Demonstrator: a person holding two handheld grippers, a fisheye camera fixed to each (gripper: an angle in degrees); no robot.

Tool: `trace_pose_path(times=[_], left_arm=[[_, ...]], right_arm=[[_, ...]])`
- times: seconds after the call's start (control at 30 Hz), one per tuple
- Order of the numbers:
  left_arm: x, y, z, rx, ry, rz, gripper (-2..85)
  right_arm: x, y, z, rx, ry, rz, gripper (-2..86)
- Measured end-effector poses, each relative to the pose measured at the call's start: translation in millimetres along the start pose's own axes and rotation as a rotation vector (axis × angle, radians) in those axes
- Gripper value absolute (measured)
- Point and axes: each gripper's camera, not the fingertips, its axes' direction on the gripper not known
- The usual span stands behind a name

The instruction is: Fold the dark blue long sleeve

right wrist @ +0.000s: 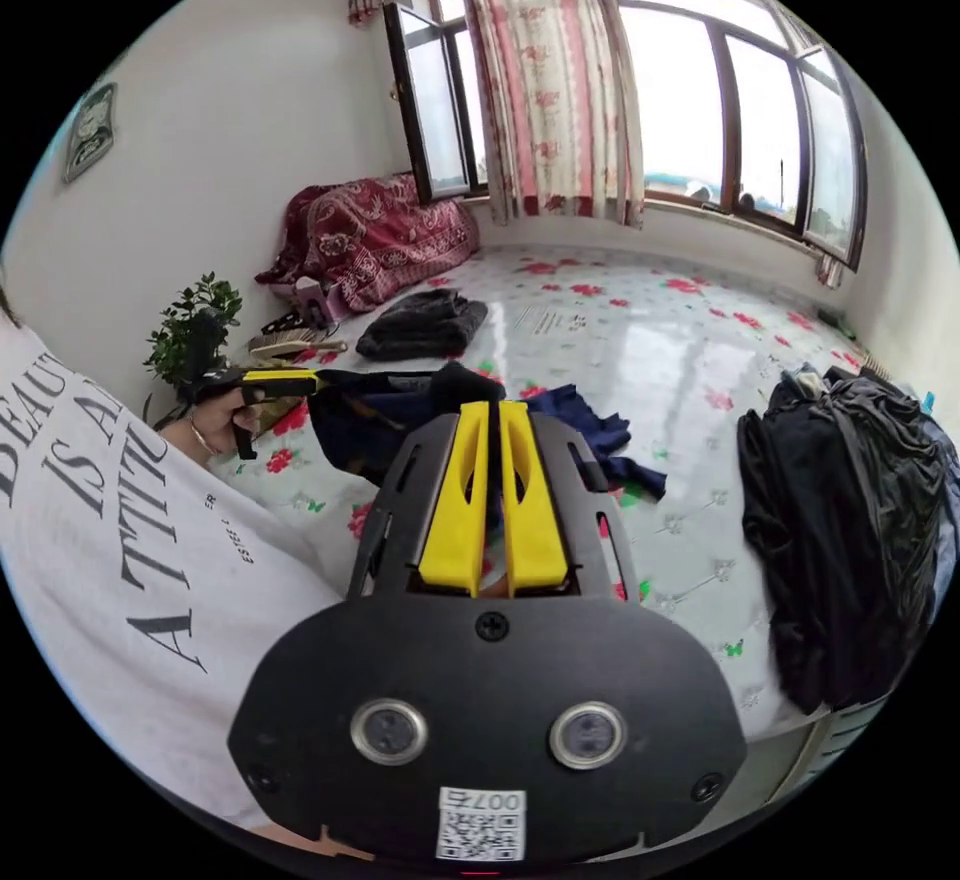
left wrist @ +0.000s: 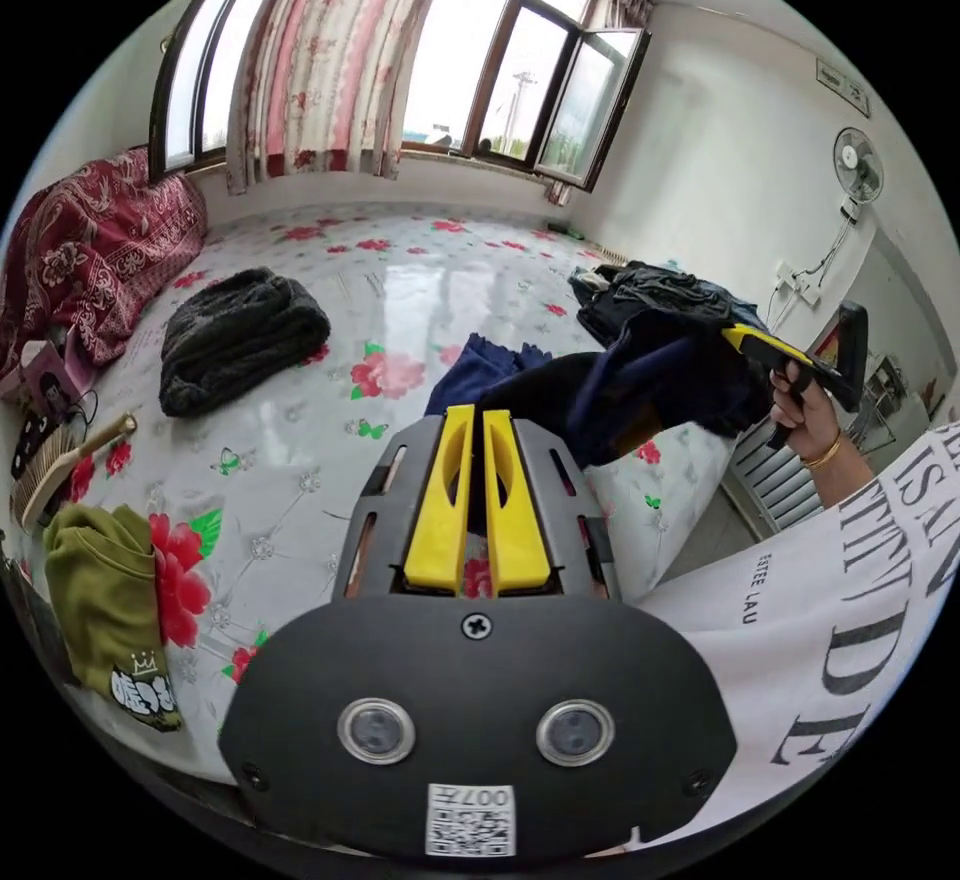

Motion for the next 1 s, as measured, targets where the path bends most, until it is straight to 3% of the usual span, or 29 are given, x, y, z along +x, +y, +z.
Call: trace_pose_path(times=[0.23, 0.4, 0.63, 0.73, 0.83, 1.0], left_arm=[[41, -58, -145, 0.325, 0.049, 0.124, -0.9], [122, -82, -282, 0.672, 0.010, 0.366, -0.9], [185, -87, -362, 0.964, -0.109, 0.501, -0.9], [184, -124, -344, 0.928, -0.176, 0.450, -0.6], [153, -187, -275, 0.731, -0.224, 0.320, 0.5], [24, -230, -59, 0.103, -0.393, -0.017, 6.2]], right_arm=[[-45, -43, -139, 0.328, 0.167, -0.170, -0.1], [-89, -56, -242, 0.526, 0.329, -0.306, -0.2], [-146, -73, -336, 0.778, 0.626, -0.510, -0.2], [-128, -111, -324, 0.769, 0.626, -0.542, 0.0], [-65, -177, -258, 0.597, 0.515, -0.468, 0.6], [74, -211, -64, 0.187, 0.362, -0.202, 3.4]])
